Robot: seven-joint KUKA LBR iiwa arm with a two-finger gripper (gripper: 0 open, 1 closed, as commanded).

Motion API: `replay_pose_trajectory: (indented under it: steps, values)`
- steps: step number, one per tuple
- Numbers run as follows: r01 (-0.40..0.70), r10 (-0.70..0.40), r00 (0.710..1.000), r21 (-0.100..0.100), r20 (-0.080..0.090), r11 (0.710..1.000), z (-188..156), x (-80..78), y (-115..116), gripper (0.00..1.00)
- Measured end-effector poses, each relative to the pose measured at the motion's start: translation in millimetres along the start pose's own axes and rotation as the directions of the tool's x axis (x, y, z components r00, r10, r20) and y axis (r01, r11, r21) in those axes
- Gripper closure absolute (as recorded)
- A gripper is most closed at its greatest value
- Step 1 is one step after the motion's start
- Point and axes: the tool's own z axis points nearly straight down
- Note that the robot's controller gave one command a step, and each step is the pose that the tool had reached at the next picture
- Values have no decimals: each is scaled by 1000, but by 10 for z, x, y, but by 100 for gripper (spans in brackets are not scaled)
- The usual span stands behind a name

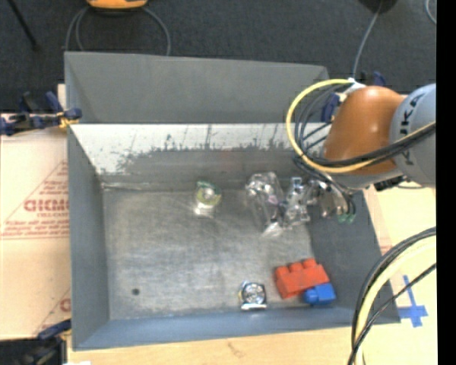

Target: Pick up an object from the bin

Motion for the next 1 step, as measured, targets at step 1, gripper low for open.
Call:
replay_pose_trajectory:
  steps: [1]
  values:
    - [312,-312,950,-11,-30,950,-1367,-46,11,100]
